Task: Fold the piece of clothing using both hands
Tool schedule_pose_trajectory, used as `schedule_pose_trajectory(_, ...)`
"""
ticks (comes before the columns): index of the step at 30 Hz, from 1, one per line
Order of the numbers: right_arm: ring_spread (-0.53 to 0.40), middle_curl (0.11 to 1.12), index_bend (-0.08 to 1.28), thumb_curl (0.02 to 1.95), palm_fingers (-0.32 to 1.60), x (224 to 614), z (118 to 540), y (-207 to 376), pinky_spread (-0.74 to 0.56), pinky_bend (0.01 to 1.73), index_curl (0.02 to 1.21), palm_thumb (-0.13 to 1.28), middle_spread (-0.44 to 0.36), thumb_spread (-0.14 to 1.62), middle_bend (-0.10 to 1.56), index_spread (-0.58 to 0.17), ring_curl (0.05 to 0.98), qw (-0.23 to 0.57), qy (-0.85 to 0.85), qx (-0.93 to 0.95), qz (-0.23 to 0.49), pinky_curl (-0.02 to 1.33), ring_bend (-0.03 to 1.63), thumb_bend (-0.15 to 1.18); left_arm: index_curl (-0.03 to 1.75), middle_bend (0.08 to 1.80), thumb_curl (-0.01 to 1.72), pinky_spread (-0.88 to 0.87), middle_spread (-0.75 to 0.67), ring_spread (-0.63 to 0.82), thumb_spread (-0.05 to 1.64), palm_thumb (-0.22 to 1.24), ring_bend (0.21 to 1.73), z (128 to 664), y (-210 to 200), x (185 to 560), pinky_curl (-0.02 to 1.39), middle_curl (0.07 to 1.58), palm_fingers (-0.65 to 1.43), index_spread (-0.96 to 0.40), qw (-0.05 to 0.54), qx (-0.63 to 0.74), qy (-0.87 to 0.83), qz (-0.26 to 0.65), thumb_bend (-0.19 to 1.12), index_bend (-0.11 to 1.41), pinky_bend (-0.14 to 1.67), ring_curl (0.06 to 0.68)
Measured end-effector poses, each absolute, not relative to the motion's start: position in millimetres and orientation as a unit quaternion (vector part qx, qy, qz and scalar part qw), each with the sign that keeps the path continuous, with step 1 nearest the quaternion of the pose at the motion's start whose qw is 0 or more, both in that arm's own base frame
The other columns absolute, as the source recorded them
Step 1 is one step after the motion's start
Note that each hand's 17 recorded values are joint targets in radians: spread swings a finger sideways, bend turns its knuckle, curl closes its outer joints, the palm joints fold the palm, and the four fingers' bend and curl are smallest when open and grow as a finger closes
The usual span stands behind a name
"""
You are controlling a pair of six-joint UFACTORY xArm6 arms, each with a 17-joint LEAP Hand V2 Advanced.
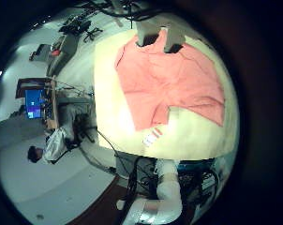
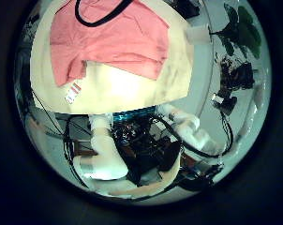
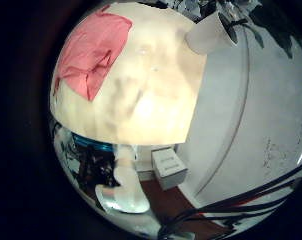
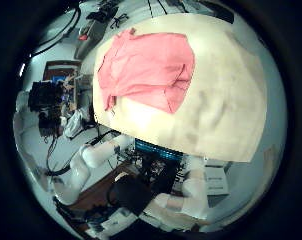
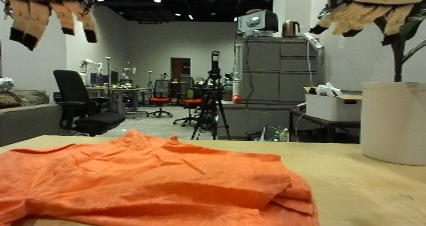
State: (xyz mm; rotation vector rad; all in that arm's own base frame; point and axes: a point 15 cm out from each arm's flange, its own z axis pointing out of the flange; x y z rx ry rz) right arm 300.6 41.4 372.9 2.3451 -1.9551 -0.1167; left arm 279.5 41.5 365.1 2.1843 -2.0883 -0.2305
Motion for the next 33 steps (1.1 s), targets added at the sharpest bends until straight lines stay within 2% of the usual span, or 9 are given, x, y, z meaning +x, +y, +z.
schedule_pose_trajectory(12, 0.242, 0.31, 0.17, 0.28, 0.13, 312.4, 364.4, 45.3, 0.43, 0.45, 0.30, 0.15, 0.104, 0.99, 0.19, -0.321, 0.249, 0.050, -0.624, 0.778, -0.046, 0.29, 0.34, -0.03, 0.27, 0.20, 0.22, 0.51, 0.36, 0.51, 0.83, -0.07, 0.56, 360.5, 43.7, 275.4, 0.31, 0.32, 0.00, -0.01, 0.062, 0.722, -0.684, -0.078, -0.07, 0.16, 0.40, 0.212)
schedule_pose_trajectory(24, 0.241, 0.31, 0.16, 0.27, 0.13, 310.3, 354.0, 50.7, 0.43, 0.45, 0.30, 0.15, 0.110, 1.01, 0.19, -0.312, 0.252, 0.056, -0.622, 0.779, -0.060, 0.29, 0.35, -0.03, 0.29, 0.19, 0.23, 0.50, 0.31, 0.50, 0.86, -0.05, 0.54, 299.7, 60.9, 224.7, 0.31, 0.32, 0.04, 0.00, 0.112, 0.713, -0.678, -0.138, -0.05, 0.17, 0.38, 0.204)
schedule_pose_trajectory(28, 0.241, 0.31, 0.16, 0.27, 0.13, 310.1, 351.4, 51.6, 0.43, 0.44, 0.29, 0.15, 0.120, 1.02, 0.19, -0.311, 0.252, 0.059, -0.621, 0.779, -0.062, 0.29, 0.35, -0.03, 0.30, 0.18, 0.24, 0.50, 0.29, 0.50, 0.88, -0.03, 0.52, 273.0, 66.8, 229.9, 0.31, 0.32, 0.02, -0.03, 0.091, 0.708, -0.688, -0.128, -0.04, 0.17, 0.38, 0.203)
schedule_pose_trajectory(33, 0.253, 0.31, 0.16, 0.27, 0.13, 312.1, 341.8, 55.3, 0.42, 0.44, 0.29, 0.15, 0.139, 1.02, 0.19, -0.303, 0.257, 0.071, -0.615, 0.782, -0.072, 0.29, 0.37, -0.03, 0.29, 0.24, 0.25, 0.47, 0.16, 0.43, 0.92, 0.00, 0.54, 248.2, 89.3, 226.8, 0.30, 0.34, 0.10, -0.05, 0.065, 0.715, -0.682, -0.140, -0.02, 0.15, 0.36, 0.205)
